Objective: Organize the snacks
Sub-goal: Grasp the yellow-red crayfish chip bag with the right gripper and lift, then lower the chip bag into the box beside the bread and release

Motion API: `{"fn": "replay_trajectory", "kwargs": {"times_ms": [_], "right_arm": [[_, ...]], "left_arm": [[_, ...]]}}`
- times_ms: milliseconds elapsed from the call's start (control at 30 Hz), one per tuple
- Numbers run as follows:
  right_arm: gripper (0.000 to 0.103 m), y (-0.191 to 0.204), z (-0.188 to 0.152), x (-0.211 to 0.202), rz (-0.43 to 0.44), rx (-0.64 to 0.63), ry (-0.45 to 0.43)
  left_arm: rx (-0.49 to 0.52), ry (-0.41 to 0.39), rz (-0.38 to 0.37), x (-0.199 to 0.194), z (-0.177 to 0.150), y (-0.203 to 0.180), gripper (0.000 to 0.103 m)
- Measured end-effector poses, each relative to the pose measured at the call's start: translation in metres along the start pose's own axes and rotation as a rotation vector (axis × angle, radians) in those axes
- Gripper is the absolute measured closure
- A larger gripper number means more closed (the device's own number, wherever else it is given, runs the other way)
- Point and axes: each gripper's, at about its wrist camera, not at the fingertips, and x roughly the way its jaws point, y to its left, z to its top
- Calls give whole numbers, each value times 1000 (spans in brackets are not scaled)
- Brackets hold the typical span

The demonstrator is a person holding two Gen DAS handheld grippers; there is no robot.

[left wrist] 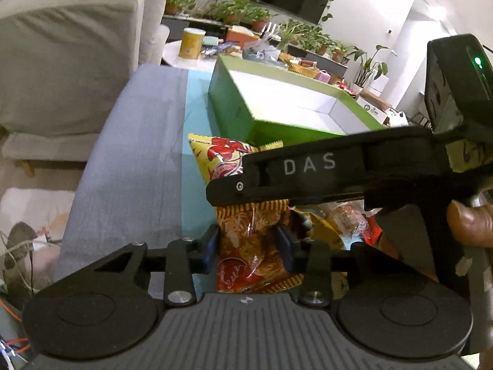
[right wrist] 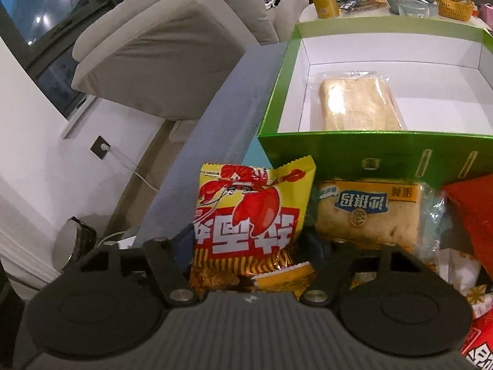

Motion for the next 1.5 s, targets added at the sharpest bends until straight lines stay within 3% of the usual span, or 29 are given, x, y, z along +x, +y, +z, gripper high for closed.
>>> {"fn": "replay_trajectory", "kwargs": {"times_ms": [267, 533, 867, 1233, 1500], "right_arm": [[39, 15, 6, -30, 38, -21, -84], [39, 24, 19, -74, 66, -53, -228], [39, 9, 46, -119, 40, -62, -379], [39, -26, 69, -135, 4, -35, -453], [39, -60, 86, -123, -5, -3, -427]], "left_arm": [[89, -86, 22, -33, 7, -21, 67], [174, -197, 18, -68, 28, -47, 67], [270, -294, -26, -76, 61, -96, 67], [316, -301, -66, -48, 91, -131, 67], [292, -257, -82, -11, 99, -141, 67]]}}
